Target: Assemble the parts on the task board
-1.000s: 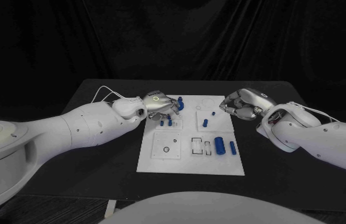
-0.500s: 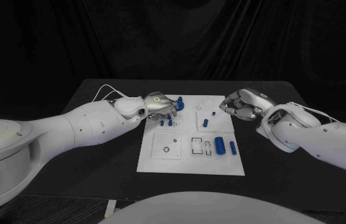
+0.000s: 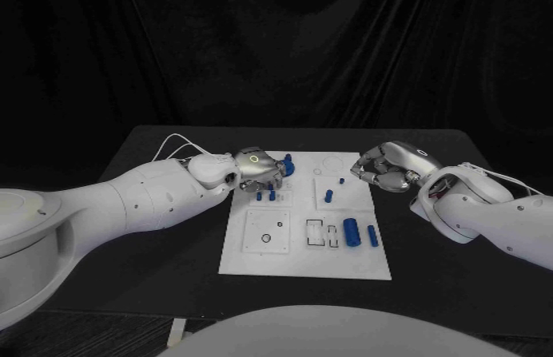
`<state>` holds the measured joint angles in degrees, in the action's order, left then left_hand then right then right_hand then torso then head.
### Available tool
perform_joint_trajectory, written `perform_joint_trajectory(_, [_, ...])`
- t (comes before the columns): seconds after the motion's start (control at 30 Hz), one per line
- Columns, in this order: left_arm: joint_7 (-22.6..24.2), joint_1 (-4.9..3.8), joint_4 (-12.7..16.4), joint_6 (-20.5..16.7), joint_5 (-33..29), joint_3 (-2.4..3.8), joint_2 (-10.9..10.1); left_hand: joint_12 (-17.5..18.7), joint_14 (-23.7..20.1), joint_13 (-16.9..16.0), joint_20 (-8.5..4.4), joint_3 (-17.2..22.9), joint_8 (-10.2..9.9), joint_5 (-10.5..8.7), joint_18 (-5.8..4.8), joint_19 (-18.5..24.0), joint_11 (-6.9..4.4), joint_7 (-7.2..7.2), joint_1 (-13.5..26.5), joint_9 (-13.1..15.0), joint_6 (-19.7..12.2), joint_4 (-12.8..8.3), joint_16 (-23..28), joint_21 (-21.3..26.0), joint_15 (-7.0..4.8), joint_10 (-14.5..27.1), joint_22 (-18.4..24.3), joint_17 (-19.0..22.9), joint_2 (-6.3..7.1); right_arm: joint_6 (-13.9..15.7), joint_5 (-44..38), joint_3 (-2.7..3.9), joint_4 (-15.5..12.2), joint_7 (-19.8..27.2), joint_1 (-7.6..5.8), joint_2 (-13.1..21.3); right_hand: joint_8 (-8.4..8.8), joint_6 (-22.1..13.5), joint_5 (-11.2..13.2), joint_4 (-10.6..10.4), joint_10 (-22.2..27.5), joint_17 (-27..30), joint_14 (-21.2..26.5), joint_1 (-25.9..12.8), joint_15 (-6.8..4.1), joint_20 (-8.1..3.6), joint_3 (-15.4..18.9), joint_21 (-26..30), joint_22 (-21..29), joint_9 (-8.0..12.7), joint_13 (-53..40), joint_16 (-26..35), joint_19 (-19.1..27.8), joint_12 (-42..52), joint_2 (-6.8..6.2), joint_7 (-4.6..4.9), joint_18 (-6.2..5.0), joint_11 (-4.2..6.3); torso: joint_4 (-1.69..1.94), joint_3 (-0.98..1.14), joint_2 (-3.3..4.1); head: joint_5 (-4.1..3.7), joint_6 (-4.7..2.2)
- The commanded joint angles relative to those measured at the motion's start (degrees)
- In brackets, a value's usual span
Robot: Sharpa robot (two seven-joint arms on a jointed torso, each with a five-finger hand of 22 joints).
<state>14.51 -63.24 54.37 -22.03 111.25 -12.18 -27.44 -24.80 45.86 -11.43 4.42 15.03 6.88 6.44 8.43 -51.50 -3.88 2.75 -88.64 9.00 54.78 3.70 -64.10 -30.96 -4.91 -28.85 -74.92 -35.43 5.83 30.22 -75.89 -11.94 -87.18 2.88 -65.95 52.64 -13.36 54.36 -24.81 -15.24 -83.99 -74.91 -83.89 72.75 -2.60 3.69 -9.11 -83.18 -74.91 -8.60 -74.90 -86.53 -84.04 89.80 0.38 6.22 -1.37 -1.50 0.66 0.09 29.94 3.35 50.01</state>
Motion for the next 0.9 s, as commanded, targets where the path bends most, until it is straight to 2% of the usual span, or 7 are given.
perform_joint_trajectory(0.03, [1.0, 0.14, -0.2, 0.4, 0.3, 0.05, 0.4, -0.4, -0.2, 0.0, -0.07, -0.2, 0.4, -0.28, 0.62, 0.4, -0.08, 0.00, 0.1, 0.1, 0.5, 0.0, -0.5, -0.2, -0.07, 0.3, -1.5, 0.1, -0.61, -0.1, -0.1, 0.04, -0.1, -0.9, 0.15, 0.0, 0.34, 0.2, 0.1, -0.1, -6.0, -5.8, -4.3, 0.6, 0.20, 0.12, -0.3, 0.3, -12.5, 0.0, -15.1, 0.3, -2.8, 0.2, 0.16, 0.02, -0.56, -0.11, 0.00, -0.02, 0.01, 0.01, -0.01])
perform_joint_trajectory(0.43, [2.1, 0.22, -1.1, 0.4, 0.3, 0.06, 1.3, -1.5, -0.3, 0.1, -0.24, -0.2, 1.2, -0.91, 0.64, 0.3, -0.27, -0.29, 0.9, 0.4, 3.1, -0.1, -1.1, -0.3, -0.21, 0.3, -1.5, 0.4, -1.75, 0.0, -0.1, 0.04, -0.2, -1.0, 0.17, 0.1, 0.41, 0.1, 0.1, -0.1, -6.0, -5.7, -4.3, 0.6, 0.20, 0.10, -0.4, 0.3, -12.5, 0.0, -15.1, 0.3, -2.8, 0.2, 0.17, 0.02, -0.57, -0.12, 0.01, 0.00, -0.02, -0.11, -0.01])
perform_joint_trajectory(0.67, [2.5, 0.26, -1.2, 0.3, 0.3, 0.06, 1.3, -2.5, -0.5, 0.4, -0.51, -0.4, 2.5, -0.96, 0.68, 0.1, -0.19, -1.24, 1.5, 1.4, 7.4, -0.4, -1.5, -0.5, -0.25, 0.1, -1.5, 0.8, -2.66, 0.1, -0.1, 0.04, -0.2, -1.0, 0.24, 0.1, 0.42, 0.1, 0.1, -0.1, -6.0, -5.8, -4.3, 0.6, 0.19, 0.10, -0.4, 0.3, -12.5, 0.0, -15.1, 0.3, -2.8, 0.2, 0.17, 0.03, -0.57, -0.12, 0.01, 0.00, -0.03, -0.14, -0.01])
perform_joint_trajectory(0.9, [2.6, 0.28, -1.2, 0.4, 0.3, 0.06, 1.3, -2.7, -0.5, 0.5, -0.58, -0.5, 2.7, -0.92, 0.67, 0.1, -0.07, -1.53, 1.8, 1.6, 8.5, -0.4, -1.6, -0.5, -0.19, 0.1, -1.5, 0.9, -2.96, 0.1, -0.1, 0.04, -0.2, -1.0, 0.30, 0.1, 0.45, 0.1, 0.2, -0.1, -6.0, -5.8, -4.3, 0.6, 0.19, 0.10, -0.4, 0.3, -12.5, 0.0, -15.1, 0.3, -2.8, 0.2, 0.17, 0.04, -0.58, -0.12, 0.01, 0.00, -0.02, -0.11, -0.01])
